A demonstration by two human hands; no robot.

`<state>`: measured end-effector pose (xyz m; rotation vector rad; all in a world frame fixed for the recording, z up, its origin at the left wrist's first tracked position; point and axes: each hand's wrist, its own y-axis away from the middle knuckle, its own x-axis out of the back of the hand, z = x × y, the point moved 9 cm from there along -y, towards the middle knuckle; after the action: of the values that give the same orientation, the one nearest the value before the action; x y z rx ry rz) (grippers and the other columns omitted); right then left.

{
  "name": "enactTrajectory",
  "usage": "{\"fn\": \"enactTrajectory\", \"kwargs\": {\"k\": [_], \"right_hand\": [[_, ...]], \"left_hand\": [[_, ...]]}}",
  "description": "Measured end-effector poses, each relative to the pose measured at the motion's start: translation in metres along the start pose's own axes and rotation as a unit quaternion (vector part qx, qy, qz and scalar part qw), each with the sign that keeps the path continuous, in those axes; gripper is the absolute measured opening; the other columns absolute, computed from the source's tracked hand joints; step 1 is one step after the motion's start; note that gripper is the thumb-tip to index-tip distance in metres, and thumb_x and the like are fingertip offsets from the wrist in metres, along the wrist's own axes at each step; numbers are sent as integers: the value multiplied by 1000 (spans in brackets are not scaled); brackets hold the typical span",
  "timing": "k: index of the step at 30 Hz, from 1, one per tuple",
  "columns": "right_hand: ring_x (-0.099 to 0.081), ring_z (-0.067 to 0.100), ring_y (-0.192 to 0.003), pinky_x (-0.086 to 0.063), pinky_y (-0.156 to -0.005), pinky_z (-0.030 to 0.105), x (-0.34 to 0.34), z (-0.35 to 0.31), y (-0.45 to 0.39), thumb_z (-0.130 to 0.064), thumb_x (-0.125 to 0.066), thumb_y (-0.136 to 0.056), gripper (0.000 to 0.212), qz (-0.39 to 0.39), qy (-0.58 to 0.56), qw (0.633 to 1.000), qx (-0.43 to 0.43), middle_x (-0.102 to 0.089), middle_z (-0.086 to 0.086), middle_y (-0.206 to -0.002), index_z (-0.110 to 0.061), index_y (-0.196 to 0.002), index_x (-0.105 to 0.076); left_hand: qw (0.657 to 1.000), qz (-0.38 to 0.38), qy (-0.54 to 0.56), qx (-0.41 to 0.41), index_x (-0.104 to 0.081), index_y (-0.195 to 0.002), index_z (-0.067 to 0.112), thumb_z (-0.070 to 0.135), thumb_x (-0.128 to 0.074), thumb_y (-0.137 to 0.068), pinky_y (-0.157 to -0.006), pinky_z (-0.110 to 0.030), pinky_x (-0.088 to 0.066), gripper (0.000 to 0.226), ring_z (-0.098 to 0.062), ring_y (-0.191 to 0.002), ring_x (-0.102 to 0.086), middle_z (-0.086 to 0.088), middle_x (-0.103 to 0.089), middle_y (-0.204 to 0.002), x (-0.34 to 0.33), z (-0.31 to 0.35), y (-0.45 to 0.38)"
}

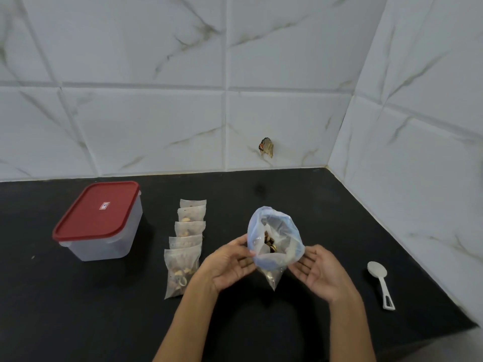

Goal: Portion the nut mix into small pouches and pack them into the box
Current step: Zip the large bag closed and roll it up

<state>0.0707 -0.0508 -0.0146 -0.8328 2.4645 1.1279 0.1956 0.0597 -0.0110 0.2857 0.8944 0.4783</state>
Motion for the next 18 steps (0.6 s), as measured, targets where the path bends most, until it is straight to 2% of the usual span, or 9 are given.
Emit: {"fn": "enactTrajectory", "kwargs": {"k": [2, 4, 6, 8, 10, 14, 15, 16, 18], "right_hand": [[-65, 31, -100, -57, -80, 41, -2, 0, 3, -4, -53, -87, 23, -17, -4, 1000, 1, -69, 23, -103, 2, -109, -59], [-66, 30, -96, -60, -73, 38, -3, -1, 5, 1, -58, -84, 22, -17, 14, 1000, 5, -71, 22, -98, 2, -106, -60], [-69, 27, -92, -60, -70, 36, -1, -3, 7, 3, -62, -81, 22, 3, 71, 997, 21, -72, 19, -96, -2, -104, -63], [-71, 24, -86, -58, -67, 33, 1, -11, 9, 1, -69, -78, 24, 50, 173, 982, 56, -74, 14, -92, -5, -100, -65], [-72, 20, -79, -57, -65, 31, 0, -22, 13, -3, -76, -73, 23, 119, 293, 943, 105, -74, 10, -84, -8, -94, -67], [-63, 18, -70, -49, -58, 31, -16, -43, 34, -21, -78, -69, 18, 272, 486, 804, 210, -65, 3, -74, -15, -76, -62], [-62, 18, -70, -49, -58, 31, -21, -43, 36, -21, -76, -70, 18, 278, 497, 789, 229, -64, 4, -75, -15, -75, -60], [-62, 19, -71, -52, -61, 32, -23, -42, 34, -19, -75, -71, 18, 269, 491, 795, 233, -64, 5, -78, -14, -76, -59], [-65, 20, -79, -57, -70, 35, -17, -36, 24, -13, -74, -73, 23, 215, 396, 873, 186, -64, 9, -90, -11, -89, -58]], "left_hand": [[999, 25, -41, 1, -62, -120, 13, -12, -61, -70, -73, -36, -57, 55, -25, -91, -68, -15, -69, -107, 4, -1, 1], [995, 65, -73, 3, -62, -115, 14, -11, -64, -74, -74, -37, -54, 48, -24, -90, -67, -13, -69, -104, 8, 1, 3], [991, 105, -87, 0, -63, -107, 9, -10, -65, -77, -70, -35, -54, 36, -24, -90, -66, -14, -67, -106, 10, 3, 5], [983, 143, -110, -23, -61, -98, 6, -9, -65, -79, -64, -32, -54, 24, -23, -88, -65, -15, -64, -109, 10, 7, 6], [965, 196, -159, -68, -59, -97, 7, -4, -67, -81, -61, -29, -55, 21, -21, -87, -65, -13, -63, -107, 12, 13, 8], [877, 312, -306, -202, -54, -87, 17, 4, -70, -79, -54, -18, -49, 23, -10, -78, -63, -3, -61, -91, 11, 28, 24], [866, 317, -321, -217, -53, -86, 19, 5, -70, -80, -53, -16, -47, 23, -9, -77, -62, -2, -60, -91, 8, 30, 27], [865, 314, -324, -219, -52, -87, 20, 6, -70, -80, -53, -16, -48, 23, -9, -78, -62, -1, -60, -91, 8, 30, 27], [890, 287, -300, -187, -54, -92, 18, 8, -69, -83, -59, -23, -55, 20, -12, -81, -65, -3, -62, -94, 9, 28, 24]]}}
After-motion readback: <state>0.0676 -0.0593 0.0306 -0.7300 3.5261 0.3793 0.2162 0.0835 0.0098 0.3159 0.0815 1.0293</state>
